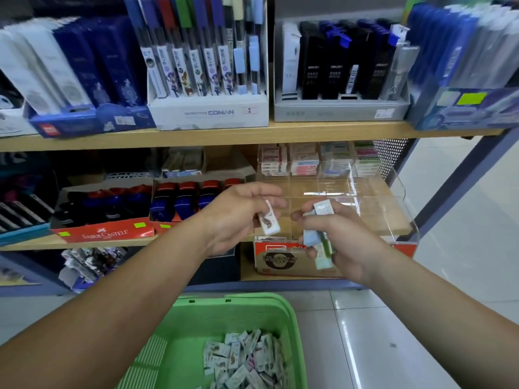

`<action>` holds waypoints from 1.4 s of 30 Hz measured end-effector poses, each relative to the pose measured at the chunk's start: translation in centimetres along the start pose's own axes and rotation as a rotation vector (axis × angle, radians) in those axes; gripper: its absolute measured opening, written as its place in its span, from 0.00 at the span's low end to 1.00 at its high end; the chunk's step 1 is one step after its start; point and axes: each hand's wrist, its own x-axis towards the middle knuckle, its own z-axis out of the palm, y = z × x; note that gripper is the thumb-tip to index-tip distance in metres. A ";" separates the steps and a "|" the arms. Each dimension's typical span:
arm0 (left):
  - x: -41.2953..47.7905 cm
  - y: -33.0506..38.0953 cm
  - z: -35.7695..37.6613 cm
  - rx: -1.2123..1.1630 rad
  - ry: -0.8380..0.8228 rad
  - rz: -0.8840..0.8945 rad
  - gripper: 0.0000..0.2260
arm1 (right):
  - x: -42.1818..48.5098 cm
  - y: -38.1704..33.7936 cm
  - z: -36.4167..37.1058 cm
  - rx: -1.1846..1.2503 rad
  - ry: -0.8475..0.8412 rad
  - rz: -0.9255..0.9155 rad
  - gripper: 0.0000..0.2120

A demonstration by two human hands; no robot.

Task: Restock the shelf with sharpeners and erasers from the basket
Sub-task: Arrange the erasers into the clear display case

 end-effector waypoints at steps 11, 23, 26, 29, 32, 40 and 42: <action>0.3 -0.8 0.3 -0.244 0.042 0.030 0.14 | -0.1 -0.2 1.4 0.021 -0.013 -0.049 0.10; 3.1 -0.3 -0.4 0.852 0.040 0.181 0.25 | 0.7 -0.1 -0.8 0.022 0.033 0.023 0.13; 3.6 0.1 -0.1 1.067 0.078 0.238 0.16 | 0.5 -0.3 -1.6 0.083 0.010 0.025 0.14; 4.1 -0.3 0.2 1.258 0.018 0.306 0.09 | 0.2 -0.6 -1.9 0.096 -0.010 0.026 0.14; 4.7 -1.5 0.4 1.378 -0.076 0.340 0.10 | 0.1 -0.6 -2.2 0.106 -0.010 0.017 0.15; 5.3 -2.9 0.3 1.348 0.019 0.346 0.18 | 0.5 -0.4 -2.9 0.136 0.024 -0.001 0.15; 5.6 -2.9 0.2 1.411 -0.021 0.308 0.17 | 0.5 -0.4 -2.8 0.138 0.009 0.004 0.16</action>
